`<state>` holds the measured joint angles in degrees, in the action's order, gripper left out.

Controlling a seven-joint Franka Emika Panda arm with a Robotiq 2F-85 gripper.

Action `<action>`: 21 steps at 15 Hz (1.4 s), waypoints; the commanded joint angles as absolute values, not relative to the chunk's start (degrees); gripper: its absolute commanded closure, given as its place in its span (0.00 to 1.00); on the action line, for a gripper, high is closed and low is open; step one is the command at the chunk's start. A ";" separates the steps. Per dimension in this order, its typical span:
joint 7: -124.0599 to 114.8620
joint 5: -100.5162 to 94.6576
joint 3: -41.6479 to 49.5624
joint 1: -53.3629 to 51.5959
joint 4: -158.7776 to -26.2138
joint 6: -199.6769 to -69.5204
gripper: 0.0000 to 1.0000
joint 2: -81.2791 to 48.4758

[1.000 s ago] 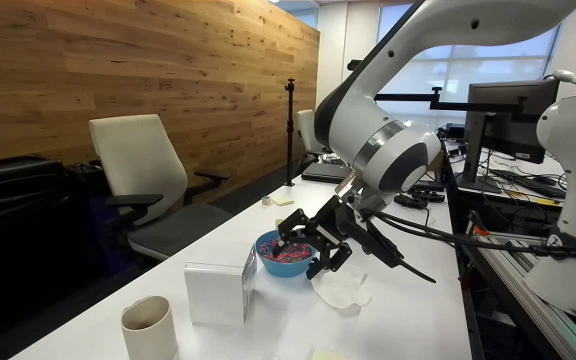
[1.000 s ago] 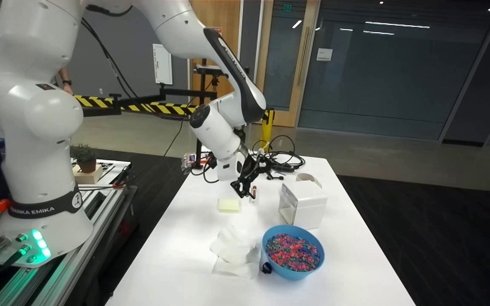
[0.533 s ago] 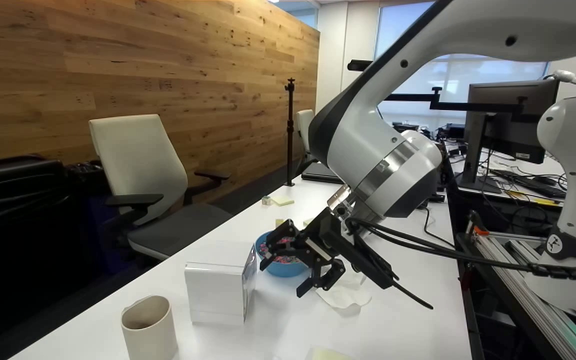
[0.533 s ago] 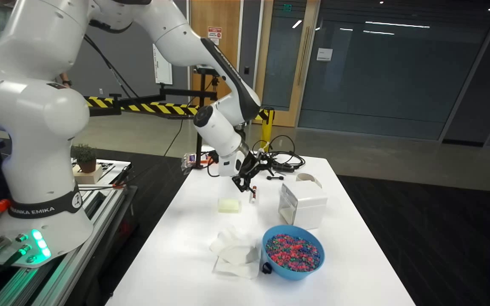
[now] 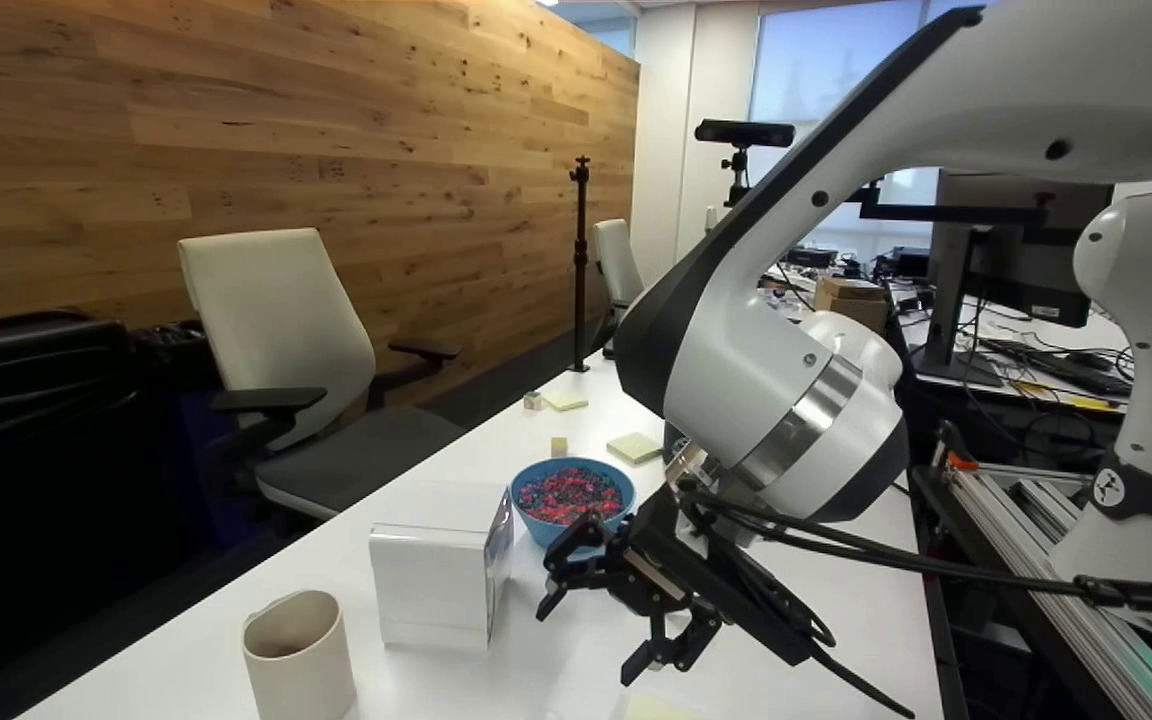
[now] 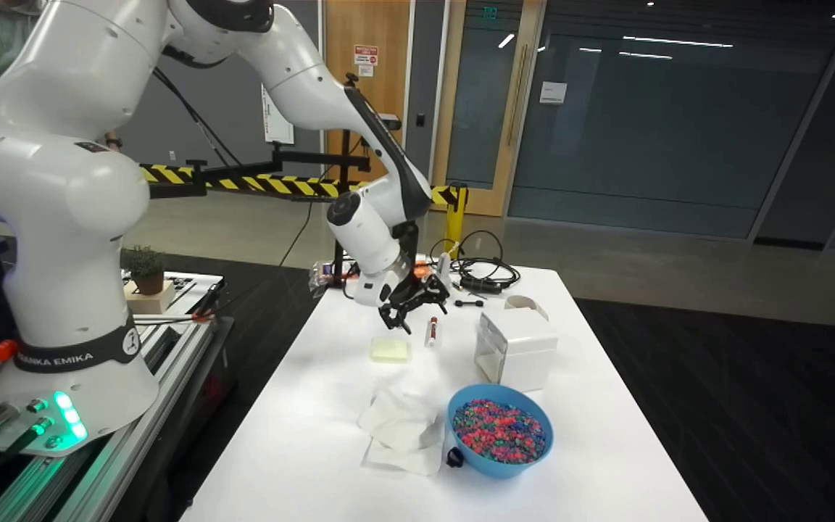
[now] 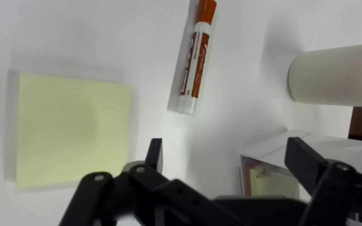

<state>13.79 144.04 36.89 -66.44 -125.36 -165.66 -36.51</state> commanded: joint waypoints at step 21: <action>13.14 144.01 30.07 -58.55 -122.11 -167.85 0.00 -34.41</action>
